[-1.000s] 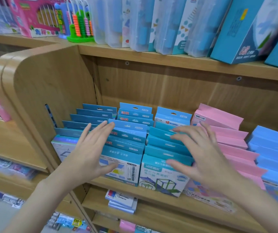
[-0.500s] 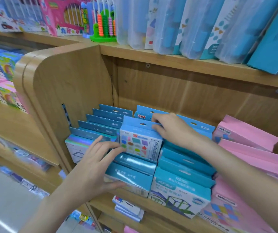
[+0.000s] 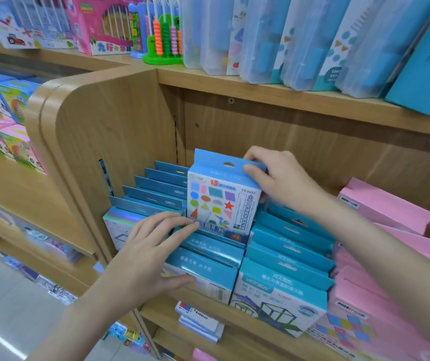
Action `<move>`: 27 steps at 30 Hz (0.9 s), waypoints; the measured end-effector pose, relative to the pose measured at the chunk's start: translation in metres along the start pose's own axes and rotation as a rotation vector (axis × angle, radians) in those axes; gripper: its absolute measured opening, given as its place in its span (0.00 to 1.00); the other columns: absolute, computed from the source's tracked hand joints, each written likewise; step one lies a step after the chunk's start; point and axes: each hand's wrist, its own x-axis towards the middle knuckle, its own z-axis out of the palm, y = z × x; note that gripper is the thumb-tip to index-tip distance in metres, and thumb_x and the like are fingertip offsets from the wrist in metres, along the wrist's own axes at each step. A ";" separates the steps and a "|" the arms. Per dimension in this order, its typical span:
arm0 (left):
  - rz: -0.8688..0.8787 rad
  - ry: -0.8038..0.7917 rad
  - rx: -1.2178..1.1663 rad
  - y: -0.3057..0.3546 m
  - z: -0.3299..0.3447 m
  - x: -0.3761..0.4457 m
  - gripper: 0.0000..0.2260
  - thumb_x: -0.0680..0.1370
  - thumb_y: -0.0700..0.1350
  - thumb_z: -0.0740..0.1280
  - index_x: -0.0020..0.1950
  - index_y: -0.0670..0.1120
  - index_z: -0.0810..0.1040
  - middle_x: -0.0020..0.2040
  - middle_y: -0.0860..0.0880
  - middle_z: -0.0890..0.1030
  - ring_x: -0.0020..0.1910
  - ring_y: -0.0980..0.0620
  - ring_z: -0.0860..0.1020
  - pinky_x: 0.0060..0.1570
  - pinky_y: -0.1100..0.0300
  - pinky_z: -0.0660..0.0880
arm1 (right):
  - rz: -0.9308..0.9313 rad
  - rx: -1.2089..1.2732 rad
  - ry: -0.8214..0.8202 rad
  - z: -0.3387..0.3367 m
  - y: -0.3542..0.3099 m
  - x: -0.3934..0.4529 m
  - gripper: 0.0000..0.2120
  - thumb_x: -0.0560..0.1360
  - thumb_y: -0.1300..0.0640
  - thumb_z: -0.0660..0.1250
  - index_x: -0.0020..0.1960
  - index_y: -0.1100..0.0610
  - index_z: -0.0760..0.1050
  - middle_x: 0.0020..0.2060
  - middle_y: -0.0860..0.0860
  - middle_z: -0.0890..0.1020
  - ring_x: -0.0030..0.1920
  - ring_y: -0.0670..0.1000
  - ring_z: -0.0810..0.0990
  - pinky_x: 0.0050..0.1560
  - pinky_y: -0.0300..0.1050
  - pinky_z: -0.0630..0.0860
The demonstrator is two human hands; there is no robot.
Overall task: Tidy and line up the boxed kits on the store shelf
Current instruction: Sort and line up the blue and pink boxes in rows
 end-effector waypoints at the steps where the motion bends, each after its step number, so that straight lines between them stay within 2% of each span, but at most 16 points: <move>1: -0.008 0.007 0.016 0.001 0.000 0.001 0.36 0.69 0.67 0.60 0.71 0.49 0.64 0.66 0.56 0.68 0.65 0.54 0.64 0.65 0.61 0.55 | -0.007 -0.050 -0.026 0.005 0.001 -0.001 0.05 0.78 0.58 0.58 0.43 0.55 0.70 0.36 0.53 0.80 0.31 0.52 0.81 0.34 0.48 0.76; 3: -0.034 0.000 0.004 0.005 -0.001 0.005 0.39 0.68 0.67 0.65 0.73 0.48 0.61 0.67 0.56 0.65 0.66 0.55 0.63 0.64 0.63 0.57 | -0.007 -0.170 -0.053 0.019 0.006 -0.004 0.05 0.78 0.58 0.58 0.44 0.55 0.71 0.36 0.54 0.79 0.37 0.55 0.77 0.38 0.47 0.69; 5: -0.051 -0.032 -0.059 0.005 0.002 0.009 0.39 0.67 0.61 0.71 0.72 0.50 0.58 0.69 0.56 0.61 0.69 0.59 0.57 0.64 0.67 0.54 | 0.010 -0.235 -0.061 0.030 0.012 -0.008 0.05 0.78 0.57 0.59 0.45 0.56 0.73 0.38 0.55 0.79 0.42 0.57 0.75 0.40 0.48 0.68; 7: -0.032 -0.061 -0.104 0.004 0.006 0.011 0.34 0.67 0.56 0.73 0.67 0.51 0.60 0.72 0.52 0.60 0.71 0.59 0.53 0.67 0.65 0.49 | -0.028 -0.339 -0.100 0.036 0.015 -0.012 0.07 0.77 0.56 0.61 0.46 0.57 0.75 0.42 0.53 0.78 0.48 0.55 0.73 0.47 0.49 0.69; 10: -0.012 -0.039 -0.078 0.002 0.009 0.007 0.27 0.68 0.56 0.71 0.61 0.48 0.64 0.73 0.46 0.60 0.71 0.52 0.58 0.69 0.60 0.55 | -0.073 -0.431 -0.162 0.038 0.017 -0.013 0.08 0.76 0.54 0.63 0.48 0.57 0.78 0.49 0.51 0.75 0.54 0.52 0.66 0.55 0.46 0.65; 12: 0.007 0.000 -0.083 0.004 0.008 0.002 0.26 0.68 0.56 0.69 0.61 0.47 0.66 0.72 0.46 0.62 0.70 0.50 0.61 0.68 0.58 0.58 | -0.055 -0.411 -0.147 0.036 0.013 -0.016 0.08 0.76 0.53 0.63 0.51 0.56 0.77 0.51 0.50 0.74 0.54 0.51 0.66 0.57 0.48 0.65; 15: 0.022 0.047 -0.046 0.004 0.006 -0.003 0.24 0.68 0.56 0.67 0.59 0.47 0.67 0.68 0.47 0.66 0.66 0.49 0.66 0.66 0.56 0.60 | -0.101 -0.241 -0.042 0.026 0.000 -0.025 0.09 0.76 0.50 0.63 0.51 0.53 0.77 0.47 0.47 0.73 0.50 0.47 0.66 0.54 0.44 0.65; 17: 0.028 0.050 -0.024 0.003 0.005 -0.008 0.23 0.68 0.56 0.68 0.58 0.48 0.68 0.65 0.49 0.68 0.63 0.50 0.68 0.63 0.57 0.64 | -0.132 -0.195 -0.145 0.020 -0.009 -0.036 0.10 0.75 0.46 0.63 0.48 0.50 0.78 0.44 0.45 0.74 0.48 0.46 0.66 0.52 0.43 0.64; 20: 0.045 0.044 -0.045 0.003 0.005 -0.021 0.20 0.70 0.58 0.68 0.56 0.49 0.68 0.59 0.51 0.72 0.56 0.54 0.72 0.55 0.60 0.68 | -0.115 -0.376 -0.356 0.027 -0.013 -0.050 0.14 0.74 0.41 0.61 0.52 0.48 0.76 0.48 0.45 0.74 0.52 0.47 0.67 0.57 0.45 0.62; 24: 0.052 0.042 -0.037 0.004 0.007 -0.037 0.18 0.72 0.59 0.62 0.54 0.49 0.69 0.53 0.54 0.73 0.49 0.57 0.72 0.49 0.64 0.69 | -0.124 -0.366 -0.335 0.031 -0.011 -0.060 0.12 0.76 0.44 0.61 0.54 0.47 0.76 0.51 0.43 0.71 0.53 0.44 0.64 0.59 0.43 0.57; 27: 0.047 0.053 -0.024 0.005 0.007 -0.038 0.18 0.72 0.60 0.61 0.54 0.50 0.68 0.54 0.56 0.71 0.51 0.56 0.71 0.51 0.63 0.68 | -0.133 -0.385 -0.315 0.032 -0.009 -0.060 0.11 0.76 0.46 0.60 0.54 0.49 0.76 0.53 0.44 0.71 0.55 0.45 0.65 0.58 0.43 0.58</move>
